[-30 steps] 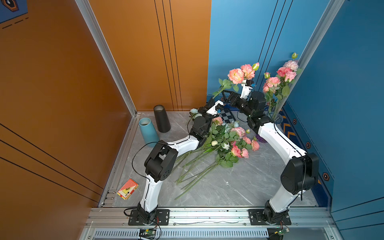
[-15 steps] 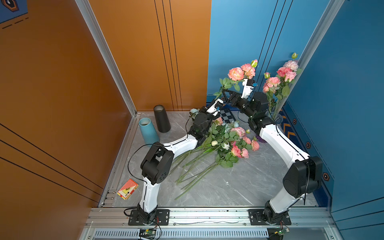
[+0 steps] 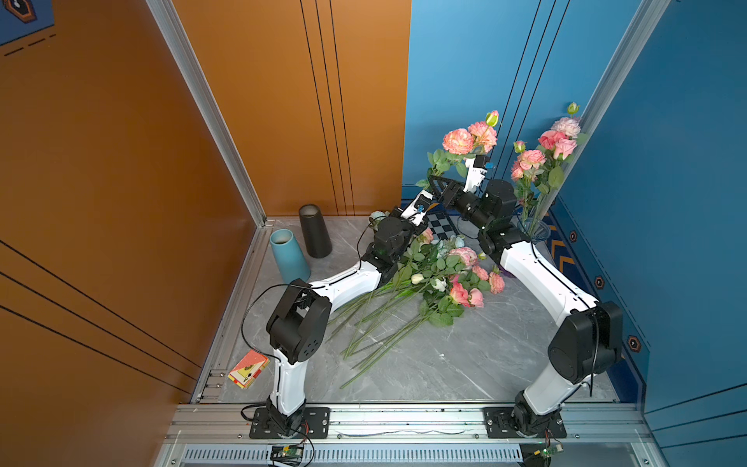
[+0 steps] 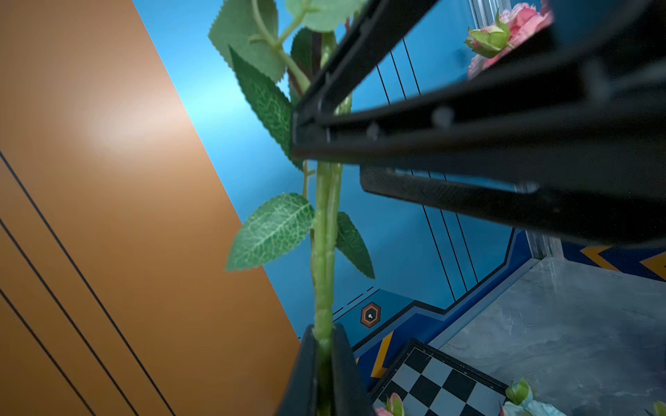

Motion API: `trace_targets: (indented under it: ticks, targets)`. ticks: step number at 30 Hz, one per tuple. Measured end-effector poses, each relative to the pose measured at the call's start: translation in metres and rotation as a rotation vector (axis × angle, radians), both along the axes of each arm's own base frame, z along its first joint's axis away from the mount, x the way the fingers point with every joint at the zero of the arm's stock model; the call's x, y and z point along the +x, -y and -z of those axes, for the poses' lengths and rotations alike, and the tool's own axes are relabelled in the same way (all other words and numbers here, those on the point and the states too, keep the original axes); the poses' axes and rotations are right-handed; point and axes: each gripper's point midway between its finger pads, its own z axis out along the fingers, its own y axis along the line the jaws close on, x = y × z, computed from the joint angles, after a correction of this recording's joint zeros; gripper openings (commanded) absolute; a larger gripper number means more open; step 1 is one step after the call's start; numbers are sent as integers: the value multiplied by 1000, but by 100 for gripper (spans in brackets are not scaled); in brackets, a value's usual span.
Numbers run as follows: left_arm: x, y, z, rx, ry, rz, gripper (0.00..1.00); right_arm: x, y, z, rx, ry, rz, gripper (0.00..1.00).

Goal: Place the pink flowers into the vase
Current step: Place the flower in the vase.

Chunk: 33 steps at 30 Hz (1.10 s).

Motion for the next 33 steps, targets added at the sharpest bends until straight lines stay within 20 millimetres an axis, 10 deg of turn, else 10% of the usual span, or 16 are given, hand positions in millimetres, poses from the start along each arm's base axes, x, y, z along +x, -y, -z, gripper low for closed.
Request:
trace_targets:
  ticks: [15,18,25,33]
  targets:
    - [-9,-4,8,-5,-54,32,0,12,-19,4,-5,-8,-25,9]
    - [-11,-12,5,-3,-59,27,14,11,-24,2,-1,-3,-35,3]
    - [-19,-42,-15,-23,-44,10,89,27,-29,-2,8,14,-14,0]
    - [-42,-85,-37,-34,-22,-38,99,43,-39,-24,-15,83,16,0]
